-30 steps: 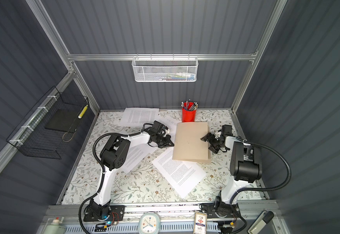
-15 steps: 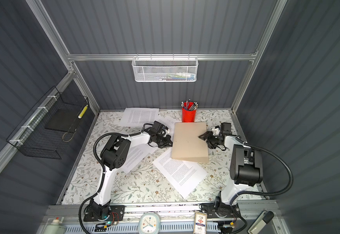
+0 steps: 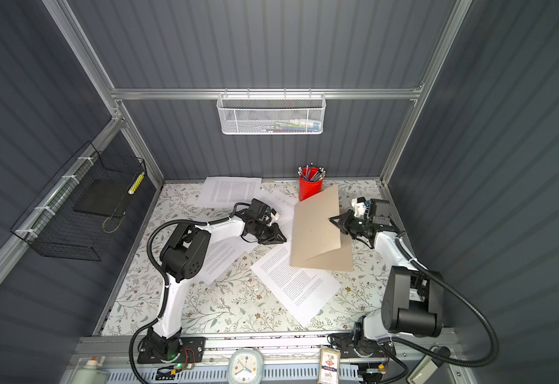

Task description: Put the files into the folder

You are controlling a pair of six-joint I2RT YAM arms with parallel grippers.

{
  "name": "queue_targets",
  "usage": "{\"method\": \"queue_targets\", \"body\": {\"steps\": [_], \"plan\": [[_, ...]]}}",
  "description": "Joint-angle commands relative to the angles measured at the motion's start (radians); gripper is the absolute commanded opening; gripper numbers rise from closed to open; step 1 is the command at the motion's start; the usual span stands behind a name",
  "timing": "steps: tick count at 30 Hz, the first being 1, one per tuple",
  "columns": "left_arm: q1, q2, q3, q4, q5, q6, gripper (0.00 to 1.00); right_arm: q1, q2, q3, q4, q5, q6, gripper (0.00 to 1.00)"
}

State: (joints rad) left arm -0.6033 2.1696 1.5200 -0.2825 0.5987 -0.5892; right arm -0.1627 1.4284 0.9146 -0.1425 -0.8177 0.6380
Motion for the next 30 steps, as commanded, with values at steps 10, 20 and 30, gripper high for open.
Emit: {"method": "queue_targets", "body": {"steps": [10,20,30], "plan": [[-0.045,-0.33,-0.391,-0.057,-0.074,0.067,0.24,-0.014,-0.18,-0.011,-0.053,-0.042,0.023,0.0],[-0.117,-0.314,-0.528,0.055,-0.077,0.01,0.26,-0.014,-0.238,0.006,-0.082,-0.015,0.026,0.0],[-0.216,-0.084,-0.361,0.15,-0.068,-0.047,0.26,-0.013,-0.284,0.061,-0.139,0.036,0.024,0.0]]}}
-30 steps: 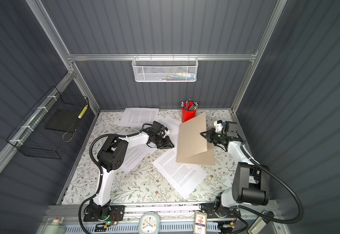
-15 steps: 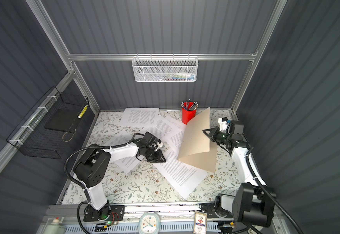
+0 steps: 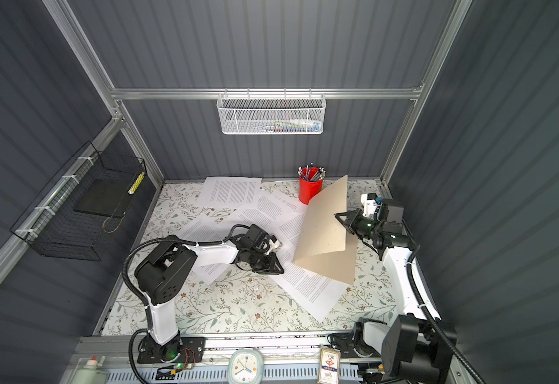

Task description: Put the files into the folder

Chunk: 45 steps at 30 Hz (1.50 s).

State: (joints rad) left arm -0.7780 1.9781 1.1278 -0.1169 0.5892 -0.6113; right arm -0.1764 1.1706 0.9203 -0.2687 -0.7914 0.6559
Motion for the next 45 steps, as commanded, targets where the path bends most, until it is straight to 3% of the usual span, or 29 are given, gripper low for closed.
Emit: {"method": "queue_targets", "body": {"steps": [1,7,10,14,18,24,29,32,37,45], "plan": [[-0.056,0.139,0.063,-0.007,-0.054,-0.032,0.26,0.0,-0.031,0.066,-0.028,0.025,0.006,0.0],[-0.105,0.326,0.249,0.081,-0.015,-0.105,0.26,-0.018,-0.088,0.102,-0.064,0.078,0.01,0.0],[-0.108,0.355,0.277,0.148,0.011,-0.142,0.3,-0.021,-0.1,0.11,-0.068,0.064,0.012,0.0],[-0.107,0.248,0.251,0.162,0.001,-0.094,0.56,-0.023,-0.113,0.113,-0.082,0.062,-0.002,0.0],[-0.08,0.09,0.15,0.102,-0.029,-0.029,0.68,-0.022,-0.124,0.112,-0.074,0.037,-0.004,0.0],[-0.015,-0.185,0.001,-0.093,-0.072,0.076,0.73,-0.011,-0.137,0.15,-0.134,0.015,-0.044,0.0],[0.12,-0.387,-0.12,-0.189,-0.113,0.078,0.76,0.02,-0.153,0.16,-0.202,0.047,-0.084,0.0],[0.151,-0.406,-0.096,-0.293,-0.146,0.147,0.77,0.024,-0.153,0.157,-0.198,0.043,-0.076,0.0],[0.227,-0.43,-0.12,-0.286,-0.12,0.14,0.78,0.142,-0.155,0.217,-0.282,0.139,-0.124,0.0],[0.298,-0.458,-0.122,-0.312,-0.143,0.142,0.82,0.239,-0.165,0.302,-0.405,0.212,-0.199,0.0]]}}
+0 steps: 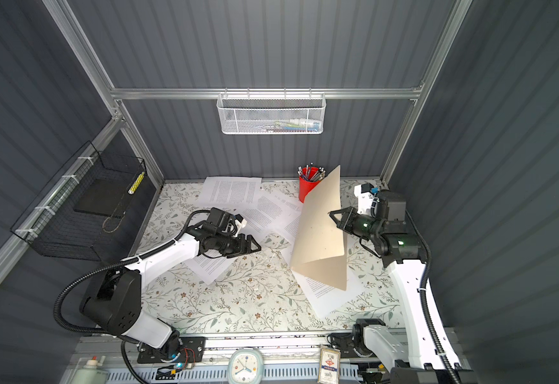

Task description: Put the files into the folder

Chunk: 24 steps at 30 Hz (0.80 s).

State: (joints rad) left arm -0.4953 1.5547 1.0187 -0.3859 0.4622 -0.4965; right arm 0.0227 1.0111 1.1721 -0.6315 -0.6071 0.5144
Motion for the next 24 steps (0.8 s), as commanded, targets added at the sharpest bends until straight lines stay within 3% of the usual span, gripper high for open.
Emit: {"method": "queue_targets", "body": {"steps": [1,4,6,10,12,20,22,24], "plan": [[0.027,-0.037,-0.009,-0.054,-0.024,0.03,0.82,0.09,0.011,0.071,-0.066,0.057,-0.077,0.0],[0.065,-0.043,-0.005,-0.077,-0.031,0.035,0.83,0.252,0.072,0.101,-0.105,0.222,-0.116,0.0],[0.086,-0.047,-0.001,-0.083,-0.035,0.037,0.83,0.31,0.133,0.1,-0.097,0.256,-0.096,0.0],[0.123,-0.051,0.013,-0.108,-0.047,0.046,0.84,0.438,0.221,0.097,-0.07,0.459,-0.065,0.0],[0.134,-0.051,0.014,-0.115,-0.049,0.047,0.83,0.481,0.254,0.091,-0.044,0.506,-0.046,0.0],[0.162,-0.072,0.013,-0.144,-0.058,0.062,0.85,0.542,0.342,0.092,0.017,0.469,-0.012,0.0],[0.168,-0.076,0.021,-0.155,-0.059,0.066,0.86,0.545,0.352,0.091,0.033,0.425,-0.013,0.19],[0.172,-0.079,0.03,-0.166,-0.059,0.074,0.9,0.546,0.36,0.081,0.071,0.349,-0.017,0.29]]}}
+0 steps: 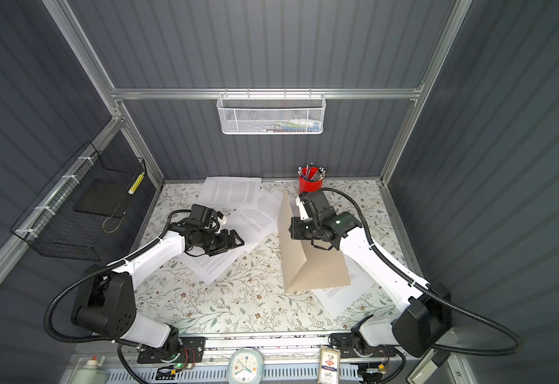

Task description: Put the files into the folder

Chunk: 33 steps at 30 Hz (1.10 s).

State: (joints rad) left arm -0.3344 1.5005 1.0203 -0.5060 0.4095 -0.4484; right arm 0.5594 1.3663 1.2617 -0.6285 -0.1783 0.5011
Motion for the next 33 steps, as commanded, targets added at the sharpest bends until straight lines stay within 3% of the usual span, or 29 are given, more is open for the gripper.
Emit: {"method": "queue_targets", "body": {"steps": [1,7,16,20,24,26,30,33], "plan": [[0.014,-0.027,0.033,-0.053,-0.01,0.028,0.98,0.01,0.014,-0.015,0.093,-0.12,-0.001,0.35],[0.063,-0.056,0.064,-0.085,-0.016,0.018,1.0,0.069,0.095,0.057,0.145,-0.251,-0.016,0.53],[0.254,-0.187,0.119,-0.153,-0.026,-0.027,1.0,0.237,0.385,0.234,0.308,-0.394,0.032,0.6],[0.328,-0.229,0.139,-0.193,-0.027,-0.012,1.0,0.226,0.378,0.229,0.324,-0.403,0.009,0.62],[0.337,-0.253,0.131,-0.19,-0.011,0.043,1.0,0.131,0.274,0.116,0.305,-0.394,-0.02,0.61],[0.32,-0.246,0.111,-0.157,0.049,0.042,1.0,0.07,0.227,0.033,0.294,-0.4,-0.033,0.56],[0.077,-0.153,0.11,-0.113,-0.013,0.04,1.0,-0.048,0.133,-0.15,0.283,-0.392,-0.057,0.38],[-0.029,-0.065,0.046,0.021,0.03,-0.042,0.99,-0.106,0.082,-0.267,0.291,-0.373,-0.08,0.3]]}}
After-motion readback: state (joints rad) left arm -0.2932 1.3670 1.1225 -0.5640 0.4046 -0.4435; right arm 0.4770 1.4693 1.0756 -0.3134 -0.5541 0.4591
